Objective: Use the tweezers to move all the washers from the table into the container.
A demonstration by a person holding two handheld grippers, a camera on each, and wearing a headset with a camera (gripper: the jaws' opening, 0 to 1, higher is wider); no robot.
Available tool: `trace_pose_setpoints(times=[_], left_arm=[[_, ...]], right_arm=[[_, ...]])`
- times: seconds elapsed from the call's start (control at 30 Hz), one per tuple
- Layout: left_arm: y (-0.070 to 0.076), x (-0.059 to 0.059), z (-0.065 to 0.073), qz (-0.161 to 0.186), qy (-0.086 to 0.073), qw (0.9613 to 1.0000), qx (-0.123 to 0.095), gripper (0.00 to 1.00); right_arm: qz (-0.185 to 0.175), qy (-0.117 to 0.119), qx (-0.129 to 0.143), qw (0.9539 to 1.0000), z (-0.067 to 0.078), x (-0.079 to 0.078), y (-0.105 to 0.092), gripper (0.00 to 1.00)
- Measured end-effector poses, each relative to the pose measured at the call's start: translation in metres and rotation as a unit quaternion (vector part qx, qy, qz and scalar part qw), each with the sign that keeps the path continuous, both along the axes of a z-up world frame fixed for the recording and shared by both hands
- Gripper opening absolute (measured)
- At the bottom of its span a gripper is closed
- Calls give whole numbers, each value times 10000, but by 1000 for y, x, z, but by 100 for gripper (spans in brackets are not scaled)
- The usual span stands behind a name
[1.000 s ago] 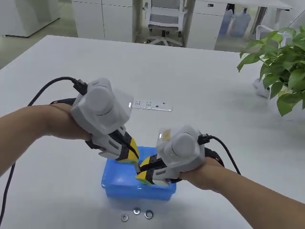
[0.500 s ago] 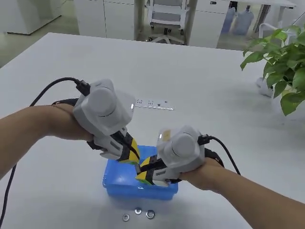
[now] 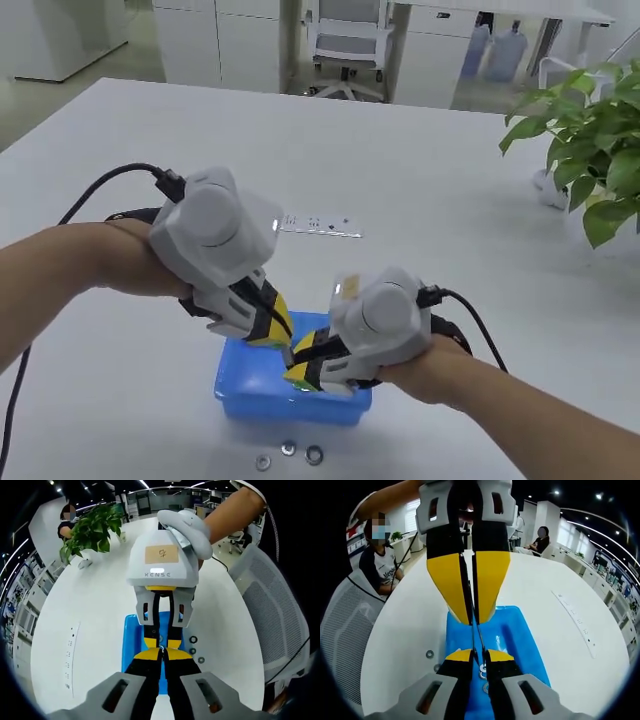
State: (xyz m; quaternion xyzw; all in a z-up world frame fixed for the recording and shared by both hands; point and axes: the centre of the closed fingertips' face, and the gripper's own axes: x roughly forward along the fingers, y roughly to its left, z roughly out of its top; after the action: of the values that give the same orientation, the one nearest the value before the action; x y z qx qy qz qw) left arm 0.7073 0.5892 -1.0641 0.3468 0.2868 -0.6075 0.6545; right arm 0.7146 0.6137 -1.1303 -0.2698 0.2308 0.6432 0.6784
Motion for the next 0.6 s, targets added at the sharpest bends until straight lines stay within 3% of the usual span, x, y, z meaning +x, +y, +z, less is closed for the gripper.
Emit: trace_pose_setpoints(times=[0.6], left_arm=[[-3, -17, 27, -110, -142, 9998, -28, 5]], right_arm=[[3, -217, 119, 9997, 26, -13, 1, 11]])
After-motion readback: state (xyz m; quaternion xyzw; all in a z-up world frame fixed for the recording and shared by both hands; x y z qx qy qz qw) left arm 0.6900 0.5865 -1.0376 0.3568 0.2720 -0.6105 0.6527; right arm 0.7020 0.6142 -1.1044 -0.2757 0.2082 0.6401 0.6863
